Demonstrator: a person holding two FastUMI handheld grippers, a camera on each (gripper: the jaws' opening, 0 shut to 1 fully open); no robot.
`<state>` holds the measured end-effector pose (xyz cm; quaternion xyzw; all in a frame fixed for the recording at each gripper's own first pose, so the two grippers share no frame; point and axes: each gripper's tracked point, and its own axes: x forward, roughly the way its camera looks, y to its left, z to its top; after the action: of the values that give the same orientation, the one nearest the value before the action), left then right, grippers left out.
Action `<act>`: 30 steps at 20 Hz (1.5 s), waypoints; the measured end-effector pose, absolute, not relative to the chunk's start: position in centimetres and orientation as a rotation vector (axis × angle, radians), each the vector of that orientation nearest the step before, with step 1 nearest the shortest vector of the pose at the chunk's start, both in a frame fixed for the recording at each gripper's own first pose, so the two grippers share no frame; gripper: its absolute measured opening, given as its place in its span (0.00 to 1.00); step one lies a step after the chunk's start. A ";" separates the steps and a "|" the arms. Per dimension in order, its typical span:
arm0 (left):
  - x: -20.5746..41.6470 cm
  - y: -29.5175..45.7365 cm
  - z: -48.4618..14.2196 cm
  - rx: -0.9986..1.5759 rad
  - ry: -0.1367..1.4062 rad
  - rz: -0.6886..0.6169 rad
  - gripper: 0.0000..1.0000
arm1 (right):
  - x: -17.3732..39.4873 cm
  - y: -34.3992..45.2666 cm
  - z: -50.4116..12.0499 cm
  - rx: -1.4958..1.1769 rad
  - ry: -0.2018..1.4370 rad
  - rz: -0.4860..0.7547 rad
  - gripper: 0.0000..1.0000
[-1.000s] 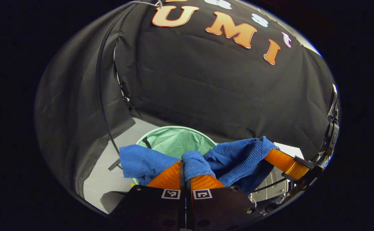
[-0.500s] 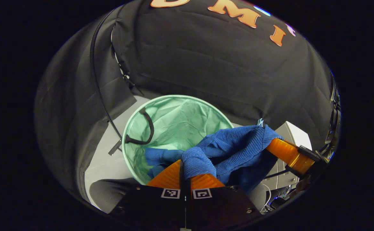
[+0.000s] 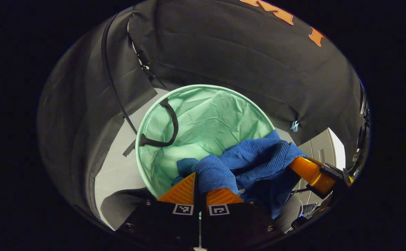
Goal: Grasp the clothes on the hanger with both hands and then place them into the laundry hamper below.
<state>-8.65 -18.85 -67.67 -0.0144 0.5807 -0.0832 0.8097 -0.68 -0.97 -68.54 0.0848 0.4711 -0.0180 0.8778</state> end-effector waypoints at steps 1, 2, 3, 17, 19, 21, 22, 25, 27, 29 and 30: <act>-8.6 -18.8 -67.7 -0.029 1.245 -0.176 0.04 | -0.7 -0.6 -68.9 0.177 0.994 -0.035 0.10; -8.7 -18.7 -68.0 -0.031 1.244 -0.173 0.06 | -0.7 -0.5 -69.2 0.176 1.006 -0.032 0.11; -8.6 -18.7 -68.2 -0.030 1.244 -0.171 0.11 | -0.9 -0.6 -69.3 0.177 1.012 -0.031 0.19; -8.0 -19.9 -62.5 0.023 1.107 -0.209 0.96 | -1.7 -0.9 -64.7 0.184 0.954 -0.040 0.84; -7.9 -19.9 -60.9 0.025 1.067 -0.213 0.96 | -1.5 -1.2 -62.8 0.182 0.902 -0.057 0.88; -7.2 -19.5 -59.6 0.020 1.018 -0.210 0.96 | -1.4 -1.4 -60.7 0.171 0.848 -0.064 0.92; -7.1 -19.4 -58.2 0.016 0.992 -0.206 0.96 | -1.4 -1.5 -59.5 0.164 0.825 -0.062 0.91; -7.1 -19.2 -53.5 0.011 0.900 -0.197 0.96 | -1.7 -1.2 -55.8 0.141 0.750 -0.054 0.99; -6.6 -19.3 -50.4 0.006 0.821 -0.194 0.96 | -1.9 -1.6 -52.7 0.123 0.690 -0.052 0.99; -6.3 -18.7 -47.2 0.006 0.748 -0.186 0.96 | -2.5 -2.9 -49.1 0.102 0.633 -0.064 0.99; -6.1 -18.5 -46.2 0.007 0.714 -0.189 0.97 | -2.9 -3.5 -47.2 0.095 0.602 -0.069 0.99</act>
<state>-6.11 -18.54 -46.16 0.0035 0.3489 -0.0923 0.9326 -2.86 -3.54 -47.16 0.0465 0.2961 -0.0340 0.9534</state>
